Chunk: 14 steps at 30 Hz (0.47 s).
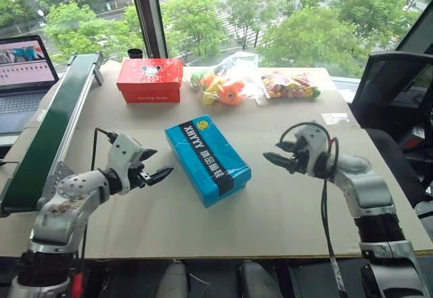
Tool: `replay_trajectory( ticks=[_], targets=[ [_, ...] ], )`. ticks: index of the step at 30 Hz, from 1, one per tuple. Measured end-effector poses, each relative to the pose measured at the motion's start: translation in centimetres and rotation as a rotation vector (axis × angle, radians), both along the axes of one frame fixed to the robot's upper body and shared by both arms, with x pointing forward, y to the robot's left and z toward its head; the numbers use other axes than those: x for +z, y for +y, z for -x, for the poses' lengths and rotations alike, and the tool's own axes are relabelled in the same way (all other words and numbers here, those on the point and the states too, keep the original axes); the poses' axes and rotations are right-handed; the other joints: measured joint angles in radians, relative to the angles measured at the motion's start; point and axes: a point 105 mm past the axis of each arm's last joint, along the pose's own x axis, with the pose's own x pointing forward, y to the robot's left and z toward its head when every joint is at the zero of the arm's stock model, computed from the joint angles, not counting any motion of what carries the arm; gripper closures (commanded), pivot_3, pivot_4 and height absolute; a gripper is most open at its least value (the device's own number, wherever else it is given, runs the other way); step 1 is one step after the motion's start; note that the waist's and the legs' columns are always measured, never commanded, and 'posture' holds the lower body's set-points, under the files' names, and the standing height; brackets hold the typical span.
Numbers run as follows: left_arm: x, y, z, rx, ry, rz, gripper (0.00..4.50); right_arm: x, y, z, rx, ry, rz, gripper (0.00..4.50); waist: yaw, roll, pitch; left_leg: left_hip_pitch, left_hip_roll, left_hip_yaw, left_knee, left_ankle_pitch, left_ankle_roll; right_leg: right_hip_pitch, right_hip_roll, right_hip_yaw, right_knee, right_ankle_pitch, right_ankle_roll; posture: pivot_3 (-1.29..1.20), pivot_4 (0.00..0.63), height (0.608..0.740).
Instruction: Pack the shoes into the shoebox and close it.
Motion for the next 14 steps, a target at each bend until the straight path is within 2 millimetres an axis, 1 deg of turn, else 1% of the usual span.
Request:
replay_trajectory(
  ticks=[1,2,3,4,6,8,10,12,14],
  targets=[
    [-1.3,0.7,0.3,0.032,0.017,-0.011,0.73,-1.1,-1.1,0.6,-0.052,0.013,-0.001,0.05,0.000,0.000,0.000,-0.001,0.000,0.000,-0.001,0.000,0.000,0.000,0.000,0.000,-0.002,0.000,0.000,0.00,0.150,0.739],
    [-2.4,1.2,0.6,0.055,0.038,-0.016,0.73,-2.1,-1.6,1.1,-0.083,0.030,-0.006,0.05,-0.002,0.000,0.000,-0.001,0.000,0.000,-0.001,0.000,0.000,-0.001,0.000,0.000,-0.003,0.000,0.000,0.00,0.150,0.739],
    [-4.2,1.6,1.3,0.084,0.072,-0.006,0.73,-4.0,-1.8,2.2,-0.110,0.065,-0.027,0.05,-0.004,0.000,0.000,-0.002,0.000,0.001,-0.001,0.000,0.000,-0.002,0.000,0.000,-0.003,0.000,0.000,0.00,0.150,0.739],
    [-5.1,1.4,1.7,0.089,0.079,0.009,0.73,-5.3,-1.3,2.9,-0.109,0.086,-0.057,0.05,-0.005,0.000,0.000,-0.003,0.000,0.000,-0.001,0.000,0.000,-0.002,0.000,0.000,-0.003,0.000,0.000,0.00,0.150,0.739],
    [-5.5,0.9,1.8,0.092,0.056,0.035,0.73,-6.2,-0.3,3.4,-0.103,0.090,-0.103,0.05,-0.004,0.001,0.000,-0.003,0.000,0.000,0.000,0.000,0.000,-0.002,0.000,0.000,-0.003,0.001,0.000,0.00,0.150,0.739],
    [-5.2,0.7,1.6,0.132,-0.003,0.057,0.73,-6.0,0.2,3.4,-0.111,0.049,-0.124,0.05,-0.001,0.001,0.000,-0.001,0.000,0.000,0.001,0.000,0.000,0.000,0.000,0.000,-0.003,0.001,0.001,0.00,0.150,0.739],
    [-5.6,1.0,1.6,0.198,-0.053,0.050,0.73,-5.8,0.1,3.5,-0.144,-0.004,-0.136,0.05,0.000,0.001,-0.001,-0.001,0.000,0.001,0.002,0.000,0.000,0.001,0.000,0.000,-0.004,0.001,0.002,0.00,0.150,0.739],
    [-7.5,1.5,2.4,0.276,-0.049,0.041,0.73,-6.8,-0.3,3.9,-0.215,-0.017,-0.156,0.05,0.001,0.001,-0.002,-0.001,0.000,0.001,0.002,0.000,0.000,0.001,-0.001,0.001,-0.004,0.001,0.002,0.00,0.150,0.739],
    [-9.3,1.5,3.4,0.325,-0.017,0.047,0.73,-8.4,-0.6,4.6,-0.258,0.020,-0.154,0.05,0.001,0.001,-0.002,-0.002,0.000,0.001,0.001,0.000,0.000,0.000,-0.001,0.001,-0.004,0.001,0.002,0.00,0.150,0.739]
  ],
)
